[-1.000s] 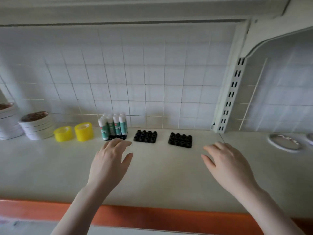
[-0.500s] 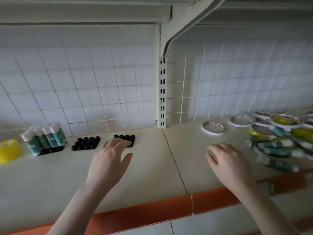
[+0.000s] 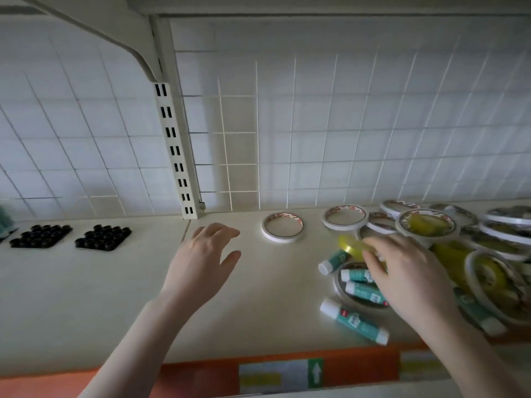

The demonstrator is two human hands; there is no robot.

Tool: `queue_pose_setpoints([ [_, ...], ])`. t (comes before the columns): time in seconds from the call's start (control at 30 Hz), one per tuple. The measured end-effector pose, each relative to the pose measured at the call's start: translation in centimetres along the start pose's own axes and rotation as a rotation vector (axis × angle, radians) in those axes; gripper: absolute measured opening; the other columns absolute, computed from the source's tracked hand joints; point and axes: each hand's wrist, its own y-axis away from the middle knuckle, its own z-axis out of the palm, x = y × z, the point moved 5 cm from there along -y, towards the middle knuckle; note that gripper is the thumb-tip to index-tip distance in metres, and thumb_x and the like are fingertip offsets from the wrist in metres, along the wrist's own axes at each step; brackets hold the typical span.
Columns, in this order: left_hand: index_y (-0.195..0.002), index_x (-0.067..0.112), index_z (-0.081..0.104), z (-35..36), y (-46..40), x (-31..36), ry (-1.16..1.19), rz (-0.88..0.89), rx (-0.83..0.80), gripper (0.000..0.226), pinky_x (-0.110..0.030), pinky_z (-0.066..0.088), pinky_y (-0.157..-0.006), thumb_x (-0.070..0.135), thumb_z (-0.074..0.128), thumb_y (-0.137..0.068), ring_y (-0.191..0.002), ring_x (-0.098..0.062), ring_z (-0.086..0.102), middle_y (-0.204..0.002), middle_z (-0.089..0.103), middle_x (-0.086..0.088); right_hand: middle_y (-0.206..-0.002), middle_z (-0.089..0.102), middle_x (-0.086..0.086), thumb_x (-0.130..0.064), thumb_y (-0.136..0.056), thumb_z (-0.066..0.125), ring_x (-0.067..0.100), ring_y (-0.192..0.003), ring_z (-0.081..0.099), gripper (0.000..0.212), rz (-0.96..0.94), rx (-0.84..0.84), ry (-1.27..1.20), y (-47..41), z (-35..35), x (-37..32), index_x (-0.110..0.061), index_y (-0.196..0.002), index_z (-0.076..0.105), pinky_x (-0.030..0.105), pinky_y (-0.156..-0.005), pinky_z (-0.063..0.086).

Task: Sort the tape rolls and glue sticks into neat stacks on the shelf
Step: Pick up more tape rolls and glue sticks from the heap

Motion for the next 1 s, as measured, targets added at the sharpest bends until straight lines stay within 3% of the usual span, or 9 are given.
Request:
queue_pose_setpoints([
  [0.43, -0.133, 0.021, 0.048, 6.9, -5.4, 5.1, -0.12, 0.131, -0.274, 0.038, -0.031, 0.035, -0.1, 0.027, 0.048, -0.096, -0.128, -0.017, 0.04, -0.141, 0.045, 0.006, -0.077, 0.069, 0.008, -0.007, -0.07, 0.076, 0.027, -0.07, 0.065, 0.019, -0.022, -0.034, -0.113, -0.4, 0.9, 2.9, -0.005, -0.089, 0.072, 0.035, -0.061, 0.054],
  [0.6, -0.128, 0.019, 0.053, 8.5, -5.1, 4.5, -0.103, 0.179, -0.289, 0.034, -0.031, 0.038, -0.095, 0.024, 0.049, -0.095, -0.118, -0.022, 0.049, -0.131, 0.054, 0.002, -0.076, 0.069, 0.005, -0.007, -0.069, 0.077, 0.025, -0.067, 0.065, 0.017, -0.03, -0.046, -0.134, -0.9, 0.5, 2.9, -0.006, -0.085, 0.073, 0.034, -0.058, 0.054],
  [0.7, -0.114, 0.018, 0.062, 8.4, -4.9, 4.1, -0.095, 0.205, -0.229, 0.024, -0.031, 0.038, -0.088, 0.023, 0.052, -0.093, -0.106, -0.025, 0.054, -0.116, 0.061, 0.0, -0.072, 0.067, 0.001, -0.013, -0.073, 0.074, 0.023, -0.066, 0.062, 0.007, -0.061, -0.102, -0.144, -1.3, 1.0, 2.1, -0.01, -0.08, 0.073, 0.035, -0.057, 0.055],
  [0.87, -0.084, 0.014, 0.069, 7.6, -4.2, 4.5, -0.096, 0.268, -0.165, 0.02, -0.036, 0.046, -0.068, 0.026, 0.053, -0.08, -0.073, -0.031, 0.061, -0.081, 0.066, -0.004, -0.09, 0.066, -0.002, -0.031, -0.092, 0.053, 0.017, -0.086, 0.057, 0.022, -0.064, -0.264, -0.111, -1.9, 2.3, 1.0, -0.017, -0.096, 0.07, 0.029, -0.075, 0.049],
  [1.0, -0.09, 0.015, 0.065, 7.5, -3.9, 4.2, -0.123, 0.232, -0.215, 0.025, -0.035, 0.042, -0.076, 0.034, 0.048, -0.087, -0.08, -0.031, 0.059, -0.088, 0.065, -0.003, -0.098, 0.063, -0.006, -0.035, -0.097, 0.043, 0.013, -0.094, 0.051, 0.027, -0.079, -0.337, -0.1, -2.2, 3.1, 0.2, -0.021, -0.103, 0.066, 0.025, -0.081, 0.041],
])
